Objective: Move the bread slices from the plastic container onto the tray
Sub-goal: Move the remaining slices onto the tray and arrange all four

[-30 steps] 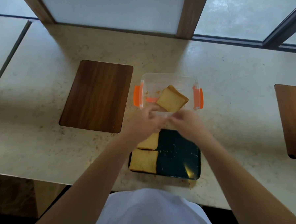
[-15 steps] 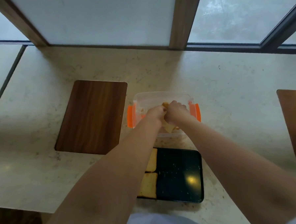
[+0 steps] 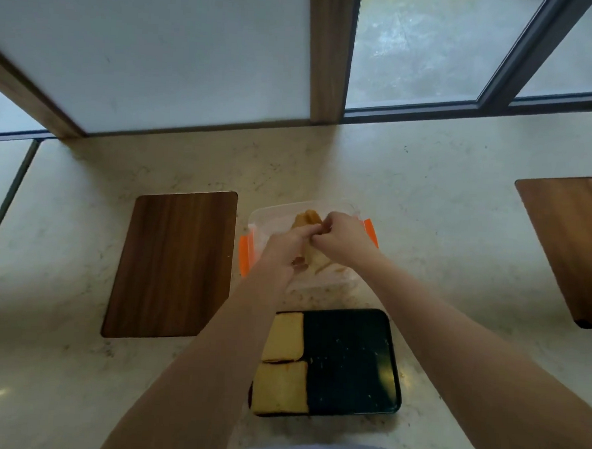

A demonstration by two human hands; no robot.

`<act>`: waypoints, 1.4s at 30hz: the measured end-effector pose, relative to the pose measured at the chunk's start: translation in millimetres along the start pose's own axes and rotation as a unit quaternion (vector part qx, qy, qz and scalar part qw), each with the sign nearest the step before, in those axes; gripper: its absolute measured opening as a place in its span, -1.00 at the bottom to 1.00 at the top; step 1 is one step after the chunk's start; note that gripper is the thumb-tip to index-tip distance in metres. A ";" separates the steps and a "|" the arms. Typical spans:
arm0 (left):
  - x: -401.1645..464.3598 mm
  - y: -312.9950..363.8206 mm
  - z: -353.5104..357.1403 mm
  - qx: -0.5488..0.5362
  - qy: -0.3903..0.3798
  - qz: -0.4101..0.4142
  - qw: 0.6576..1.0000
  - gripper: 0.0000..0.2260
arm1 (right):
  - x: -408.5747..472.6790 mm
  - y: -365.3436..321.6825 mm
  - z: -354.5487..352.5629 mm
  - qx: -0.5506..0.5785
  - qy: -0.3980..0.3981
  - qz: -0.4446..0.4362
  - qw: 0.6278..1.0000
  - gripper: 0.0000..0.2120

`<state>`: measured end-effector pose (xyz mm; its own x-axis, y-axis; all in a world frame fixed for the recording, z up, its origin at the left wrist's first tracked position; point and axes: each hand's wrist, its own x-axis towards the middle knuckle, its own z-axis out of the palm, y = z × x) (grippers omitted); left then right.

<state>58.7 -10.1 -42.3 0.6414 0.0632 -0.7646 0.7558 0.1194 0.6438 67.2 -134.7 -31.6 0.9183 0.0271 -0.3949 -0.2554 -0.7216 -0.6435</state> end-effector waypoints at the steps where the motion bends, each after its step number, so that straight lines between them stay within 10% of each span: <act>1: -1.5 -1.0 -2.5 0.002 -0.018 0.022 1.000 -0.48 | -7.3 -1.9 -5.8 0.013 0.020 -0.008 1.000 -0.84; 7: -26.9 -3.9 -14.1 0.054 -0.075 0.099 0.991 0.01 | -62.0 -5.7 -26.4 0.158 0.033 -0.024 0.987 -0.68; 14: -76.5 -37.4 -16.9 0.022 -0.185 0.132 0.974 -0.50 | -133.6 27.3 -23.6 0.347 -0.032 -0.021 0.937 -0.82; 20: -75.4 -96.0 -19.2 0.026 -0.161 0.036 0.986 -0.25 | -167.2 69.8 7.4 0.399 -0.028 0.080 0.913 -0.84; 29: -70.0 -153.1 -41.7 0.137 -0.031 0.007 0.990 -0.21 | -160.1 140.0 43.0 0.076 -0.082 0.131 0.985 -0.83; 42: -85.1 -163.1 -30.3 0.171 -0.020 0.016 0.985 -0.27 | -111.3 133.6 59.9 -0.258 -0.106 0.005 0.960 -0.50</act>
<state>-123.2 -5.0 -83.1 0.6649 0.0209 -0.7467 0.7312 -0.2223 0.6449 -87.2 -192.7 -112.9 0.8208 0.1193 -0.5586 -0.0295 -0.9678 -0.2500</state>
